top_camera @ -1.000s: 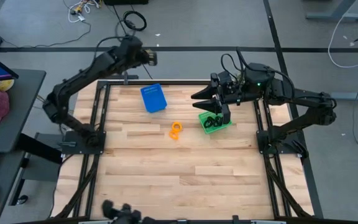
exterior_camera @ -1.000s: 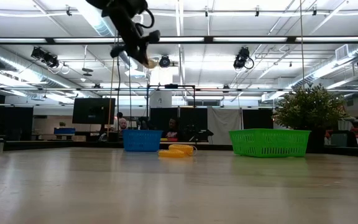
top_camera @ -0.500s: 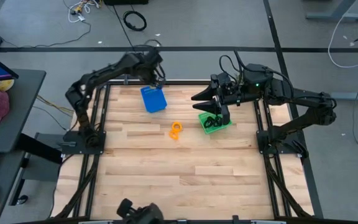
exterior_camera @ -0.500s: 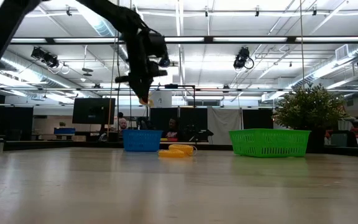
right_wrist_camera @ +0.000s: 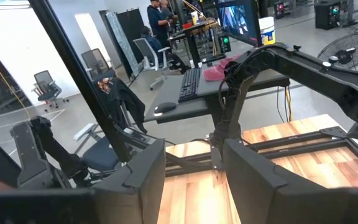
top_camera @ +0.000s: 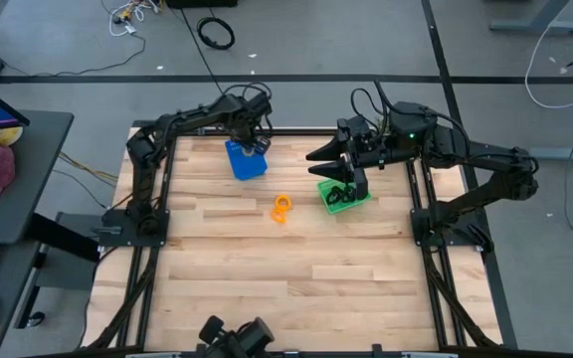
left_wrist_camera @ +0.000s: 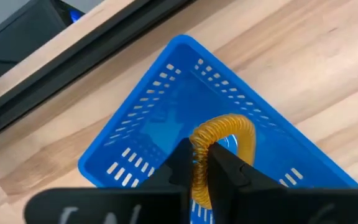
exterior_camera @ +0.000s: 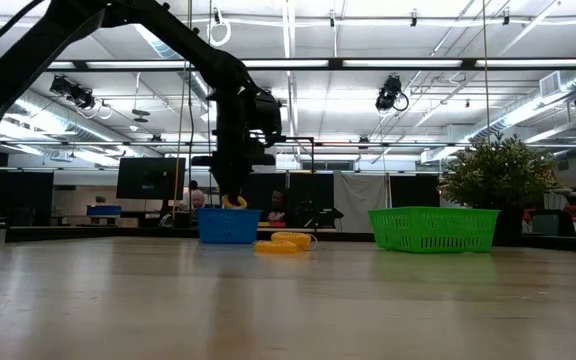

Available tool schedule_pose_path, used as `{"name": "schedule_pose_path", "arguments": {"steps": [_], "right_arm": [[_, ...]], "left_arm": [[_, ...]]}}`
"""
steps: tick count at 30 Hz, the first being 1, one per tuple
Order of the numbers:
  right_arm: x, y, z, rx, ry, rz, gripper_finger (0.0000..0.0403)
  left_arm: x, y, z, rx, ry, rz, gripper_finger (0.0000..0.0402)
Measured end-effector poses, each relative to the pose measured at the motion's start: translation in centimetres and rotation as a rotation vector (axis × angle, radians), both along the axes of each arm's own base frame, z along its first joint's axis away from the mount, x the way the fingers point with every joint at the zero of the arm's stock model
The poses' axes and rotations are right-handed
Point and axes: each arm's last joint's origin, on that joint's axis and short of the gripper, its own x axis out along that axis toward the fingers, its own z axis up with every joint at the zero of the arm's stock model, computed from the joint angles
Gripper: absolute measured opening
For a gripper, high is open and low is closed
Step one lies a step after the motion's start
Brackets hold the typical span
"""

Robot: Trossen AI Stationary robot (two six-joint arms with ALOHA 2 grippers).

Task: Sort spring keychains
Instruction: Put the yellow spring keychain into the blue bin

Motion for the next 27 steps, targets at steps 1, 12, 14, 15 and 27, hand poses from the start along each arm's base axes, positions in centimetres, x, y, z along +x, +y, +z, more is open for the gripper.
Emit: {"name": "schedule_pose_path", "arguments": {"steps": [1, 12, 14, 15, 27], "right_arm": [[0.0, 0.0, 0.0, 0.000, 0.000, 0.000, 0.0164], [0.0, 0.0, 0.0, 0.000, 0.000, 0.000, 0.0164], [0.0, 0.0, 0.0, 0.000, 0.000, 0.000, 0.0164], [0.0, 0.0, 0.0, 0.000, 0.000, 0.000, 0.0164], [0.0, 0.0, 0.0, -0.017, -0.005, 0.002, 0.0164]], "left_arm": [[0.0, 0.1, 0.0, 0.002, -0.002, 0.001, 0.0030], [0.0, 0.0, 0.0, -0.038, -0.025, -0.030, 0.0070], [0.0, 0.0, 0.0, -0.032, -0.019, -0.028, 0.0087], [-0.1, 0.0, 0.0, -0.029, -0.016, -0.027, 0.0095], [0.0, -0.8, 2.7, 0.036, -0.082, -0.176, 0.0150]]}}
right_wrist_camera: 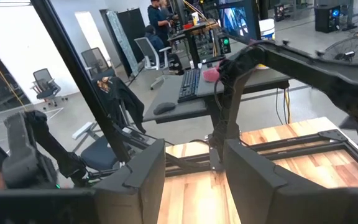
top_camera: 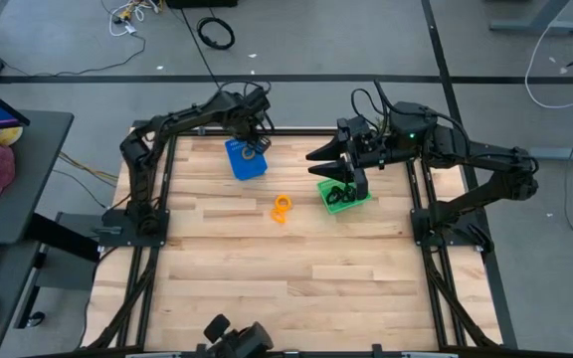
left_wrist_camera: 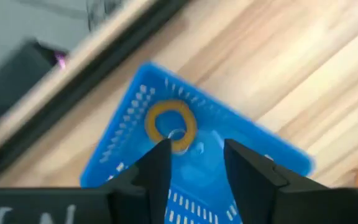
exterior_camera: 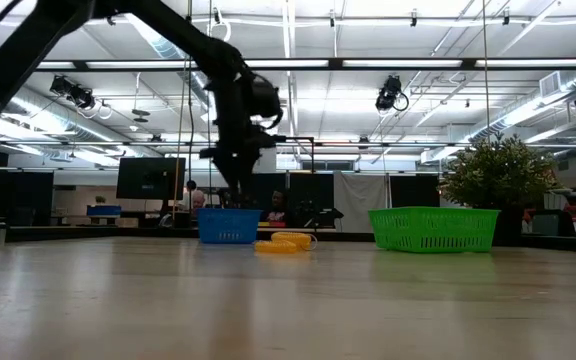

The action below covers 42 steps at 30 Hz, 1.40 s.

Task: Sort spring keychains
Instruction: Put the yellow spring keychain into the blue bin

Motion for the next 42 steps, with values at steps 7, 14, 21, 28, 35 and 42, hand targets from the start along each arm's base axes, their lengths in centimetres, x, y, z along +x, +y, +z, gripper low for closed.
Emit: {"name": "schedule_pose_path", "arguments": {"steps": [7, 14, 21, 28, 35, 42], "right_arm": [[0.0, 0.0, -0.1, -0.001, 0.009, 0.000, 0.0164], [-0.2, 0.0, -0.2, -0.006, 0.030, 0.001, 0.0164], [-0.4, 0.0, -0.4, -0.005, 0.054, 0.001, 0.0164], [-0.4, 0.0, -0.4, -0.005, 0.054, 0.001, 0.0164], [-0.4, 0.0, -0.4, 0.009, 0.056, -0.001, 0.0164], [-0.4, 0.0, -0.3, 0.019, 0.048, -0.002, 0.0164]], "left_arm": [[-1.0, -2.3, 7.7, 0.218, -0.245, -0.051, 0.0077], [-2.8, -7.5, 15.1, 0.408, -0.461, -0.197, 0.0006], [-3.9, -13.3, 19.1, 0.504, -0.593, -0.298, 0.0014], [-4.8, -18.0, 19.3, 0.550, -0.704, -0.419, 0.0006], [-6.1, -22.0, 15.8, 0.558, -1.014, -0.543, 0.0003], [-7.3, -24.3, 10.4, 0.445, -1.235, -0.580, 0.0007]]}}
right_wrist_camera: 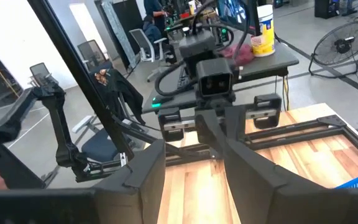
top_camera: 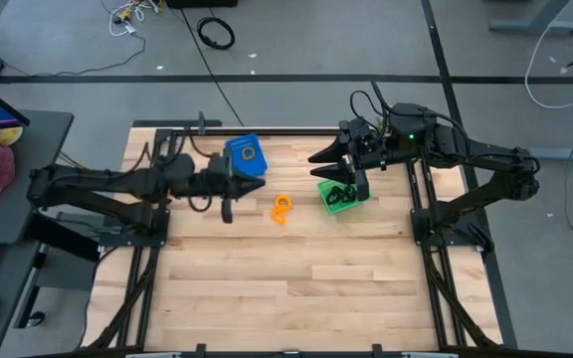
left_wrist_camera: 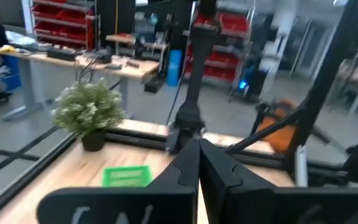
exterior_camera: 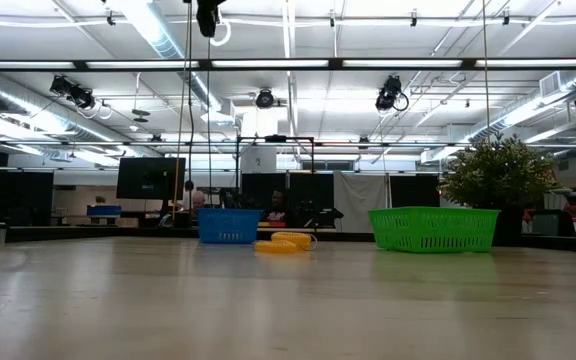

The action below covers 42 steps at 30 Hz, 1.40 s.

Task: Sort spring keychains
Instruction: Put the yellow spring keychain into the blue bin

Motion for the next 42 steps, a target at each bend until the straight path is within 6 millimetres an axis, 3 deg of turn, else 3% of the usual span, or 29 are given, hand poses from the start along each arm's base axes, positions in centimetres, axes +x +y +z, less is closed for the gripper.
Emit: {"name": "schedule_pose_path", "arguments": {"steps": [5, 20, 30, 34, 40, 42], "right_arm": [[0.0, 0.0, 0.0, 0.002, 0.001, 0.000, 0.0164], [0.0, -0.1, 0.0, -0.002, 0.001, -0.026, 0.0164], [0.0, -0.1, 0.0, -0.002, 0.001, -0.026, 0.0164], [0.0, -0.1, 0.0, -0.002, -0.002, -0.026, 0.0164], [0.0, -0.4, 0.0, -0.002, -0.002, -0.038, 0.0164], [0.0, -0.4, 0.0, -0.002, 0.001, -0.039, 0.0164]], "left_arm": [[-0.5, -0.7, -1.4, -0.007, -0.106, -0.033, 0.0005], [0.0, -0.7, -2.2, 0.128, -0.037, -0.023, 0.0014], [0.3, -0.5, -2.8, 0.091, -0.001, 0.018, 0.0012], [1.6, 0.3, -2.2, 0.099, 0.074, 0.054, 0.0012], [5.2, 1.0, -0.1, 0.194, 0.194, 0.000, 0.0012], [6.2, 1.0, -0.3, 0.223, 0.260, -0.026, 0.0012]]}}
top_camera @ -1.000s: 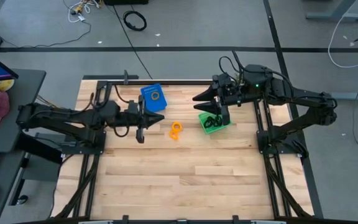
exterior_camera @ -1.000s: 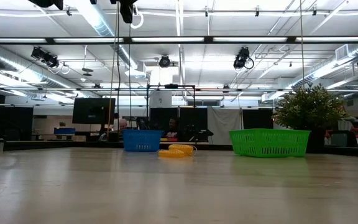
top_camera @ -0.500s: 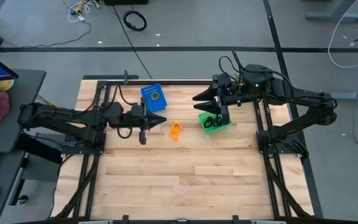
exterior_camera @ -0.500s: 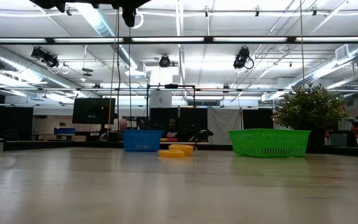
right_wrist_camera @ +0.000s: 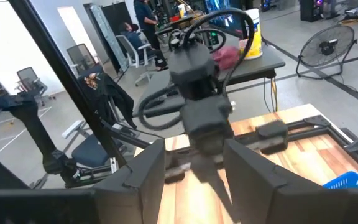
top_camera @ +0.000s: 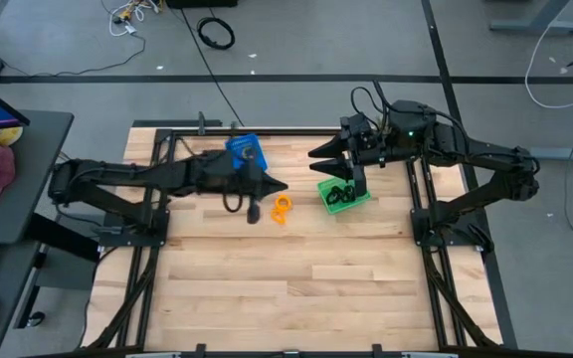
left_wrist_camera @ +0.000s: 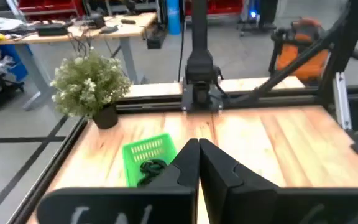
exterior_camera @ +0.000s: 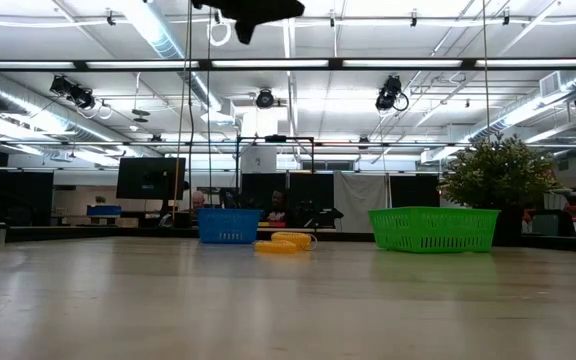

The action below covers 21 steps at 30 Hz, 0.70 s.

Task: Sort spring keychains
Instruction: Put the yellow spring keychain into the blue bin

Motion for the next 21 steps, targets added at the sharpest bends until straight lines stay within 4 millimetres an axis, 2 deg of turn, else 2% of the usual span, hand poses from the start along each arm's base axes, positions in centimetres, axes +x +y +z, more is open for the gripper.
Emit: {"name": "schedule_pose_path", "arguments": {"steps": [5, 12, 21], "right_arm": [[-0.2, 0.0, 0.0, 0.002, 0.013, 0.001, 0.0164], [-0.5, 0.1, 0.0, 0.009, 0.019, 0.000, 0.0164], [-0.5, 0.1, 0.0, 0.009, 0.020, 0.000, 0.0164]], "left_arm": [[1.7, 0.1, -0.5, -0.021, 0.078, 0.022, 0.0012], [3.3, 0.8, -1.6, -0.210, 0.243, 0.253, 0.0020], [5.4, 3.1, -4.5, -0.535, 0.566, 0.423, 0.0116]]}}
